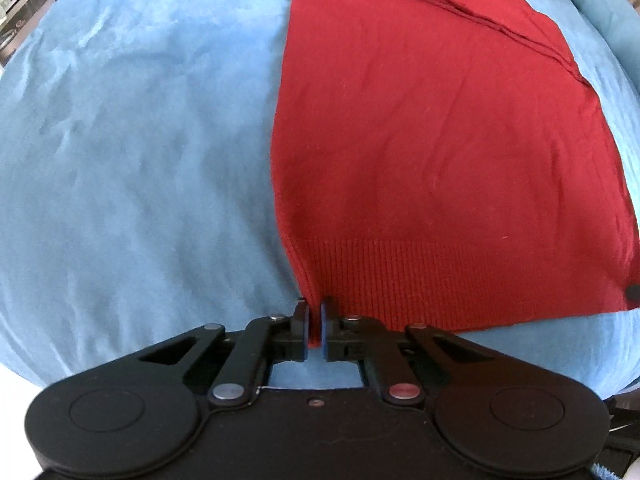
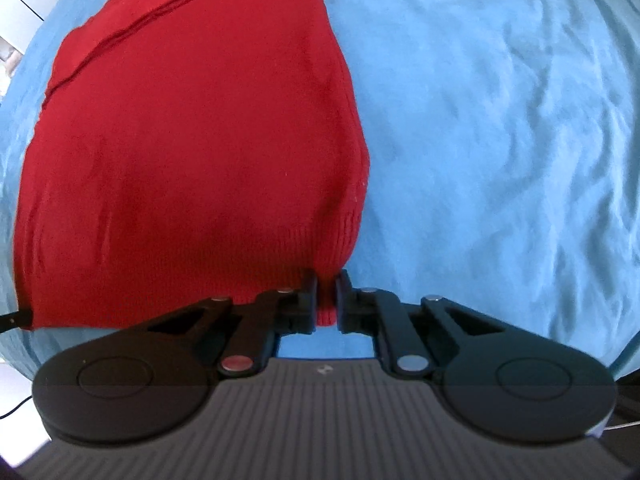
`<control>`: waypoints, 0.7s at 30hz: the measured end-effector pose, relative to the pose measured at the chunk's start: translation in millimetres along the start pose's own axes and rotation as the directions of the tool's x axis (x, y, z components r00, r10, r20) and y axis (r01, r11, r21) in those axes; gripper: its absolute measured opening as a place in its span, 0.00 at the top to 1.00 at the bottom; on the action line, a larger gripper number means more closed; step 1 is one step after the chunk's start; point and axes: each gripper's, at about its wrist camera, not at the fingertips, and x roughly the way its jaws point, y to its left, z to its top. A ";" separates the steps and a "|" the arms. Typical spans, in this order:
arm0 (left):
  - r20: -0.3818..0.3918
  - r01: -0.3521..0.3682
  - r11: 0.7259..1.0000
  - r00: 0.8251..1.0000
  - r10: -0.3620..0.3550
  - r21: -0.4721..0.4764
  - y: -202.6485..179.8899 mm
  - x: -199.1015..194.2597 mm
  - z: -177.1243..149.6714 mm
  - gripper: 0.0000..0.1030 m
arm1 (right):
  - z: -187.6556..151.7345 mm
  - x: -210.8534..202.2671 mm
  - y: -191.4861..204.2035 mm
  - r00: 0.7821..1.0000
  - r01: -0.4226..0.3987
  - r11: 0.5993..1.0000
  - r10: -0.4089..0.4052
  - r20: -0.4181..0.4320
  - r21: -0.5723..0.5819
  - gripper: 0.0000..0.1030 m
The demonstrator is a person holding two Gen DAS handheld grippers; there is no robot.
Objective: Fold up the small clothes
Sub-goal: 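Lift the hem with both tools and carry it toward the collar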
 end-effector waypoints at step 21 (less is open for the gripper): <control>0.394 0.117 0.985 0.917 -0.057 -0.130 -5.2 -155.2 153.5 0.96 | 171.4 -138.0 13.6 0.929 -0.295 0.954 0.275 0.247 0.046 0.79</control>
